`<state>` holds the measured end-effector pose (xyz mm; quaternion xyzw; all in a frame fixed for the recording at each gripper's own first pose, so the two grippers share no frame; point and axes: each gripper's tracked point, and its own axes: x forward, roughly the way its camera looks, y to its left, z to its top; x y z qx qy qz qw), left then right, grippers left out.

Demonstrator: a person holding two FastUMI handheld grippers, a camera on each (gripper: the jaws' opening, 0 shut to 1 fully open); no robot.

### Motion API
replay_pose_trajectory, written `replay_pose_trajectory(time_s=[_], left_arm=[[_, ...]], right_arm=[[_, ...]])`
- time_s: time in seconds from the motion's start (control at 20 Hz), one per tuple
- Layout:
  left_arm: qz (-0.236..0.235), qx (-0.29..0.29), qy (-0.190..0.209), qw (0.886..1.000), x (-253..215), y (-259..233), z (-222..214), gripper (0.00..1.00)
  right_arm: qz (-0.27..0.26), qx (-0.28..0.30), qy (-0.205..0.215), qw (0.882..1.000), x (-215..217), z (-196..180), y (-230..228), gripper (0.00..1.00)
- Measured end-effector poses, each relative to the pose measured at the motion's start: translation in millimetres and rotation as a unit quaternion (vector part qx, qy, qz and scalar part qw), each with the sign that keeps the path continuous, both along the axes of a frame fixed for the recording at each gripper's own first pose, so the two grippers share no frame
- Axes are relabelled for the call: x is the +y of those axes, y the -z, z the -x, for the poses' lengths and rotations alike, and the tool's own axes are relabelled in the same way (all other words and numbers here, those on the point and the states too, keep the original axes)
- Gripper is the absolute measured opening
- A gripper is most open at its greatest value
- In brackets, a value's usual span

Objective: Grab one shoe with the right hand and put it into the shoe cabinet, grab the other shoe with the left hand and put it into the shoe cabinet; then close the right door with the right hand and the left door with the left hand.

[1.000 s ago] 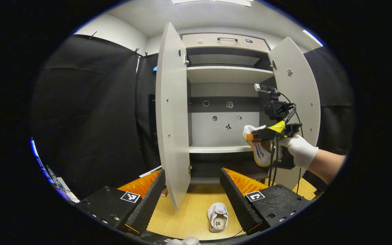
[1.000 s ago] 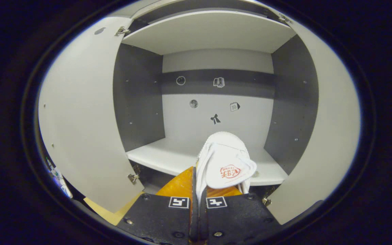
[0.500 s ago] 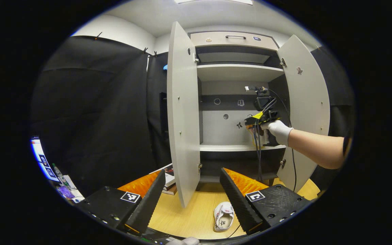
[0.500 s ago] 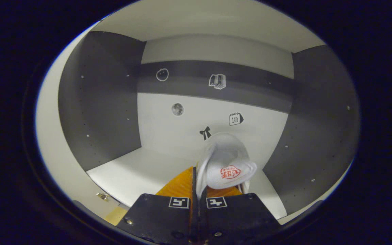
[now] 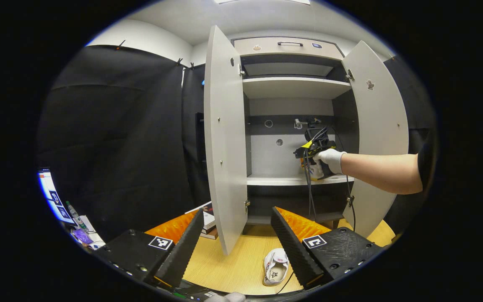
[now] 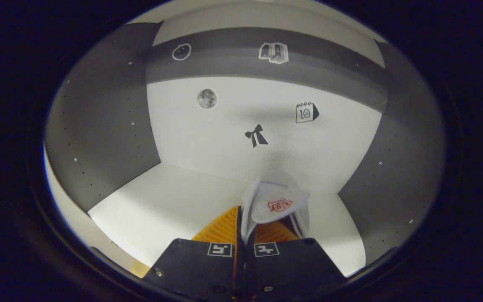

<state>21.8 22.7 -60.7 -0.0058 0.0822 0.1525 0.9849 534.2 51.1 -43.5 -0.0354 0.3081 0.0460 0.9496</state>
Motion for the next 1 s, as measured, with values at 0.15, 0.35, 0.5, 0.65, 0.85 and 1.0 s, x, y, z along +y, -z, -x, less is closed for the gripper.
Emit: replay_pose_trajectory(time_s=[0.15,0.35,0.5,0.65,0.85,1.0], left_arm=[[-0.002,-0.002,-0.002,1.000,3.0,-1.5,0.5,0.96],[-0.003,-0.004,-0.006,1.000,8.0,-2.7,2.8,0.97],[-0.002,-0.005,-0.006,1.000,12.3,-1.7,6.0,0.96],[0.001,-0.005,-0.004,1.000,17.5,-1.4,6.5,0.96],[0.004,-0.012,0.003,1.000,23.3,-2.2,7.8,0.96],[0.008,-0.017,0.013,1.000,25.0,-3.8,8.4,0.96]], right_arm=[[-0.002,0.049,0.012,0.999,-2.1,-2.9,15.1,0.03],[-0.001,0.073,0.018,0.997,-2.2,-0.2,22.6,0.08],[-0.001,0.060,0.027,0.998,-4.9,2.0,16.5,0.15],[-0.013,0.032,0.031,0.999,-5.0,9.4,-0.1,0.24],[-0.024,-0.058,0.043,0.997,-10.7,25.6,-42.4,0.57],[-0.022,-0.135,0.037,0.990,-13.3,60.7,-91.7,1.00]])
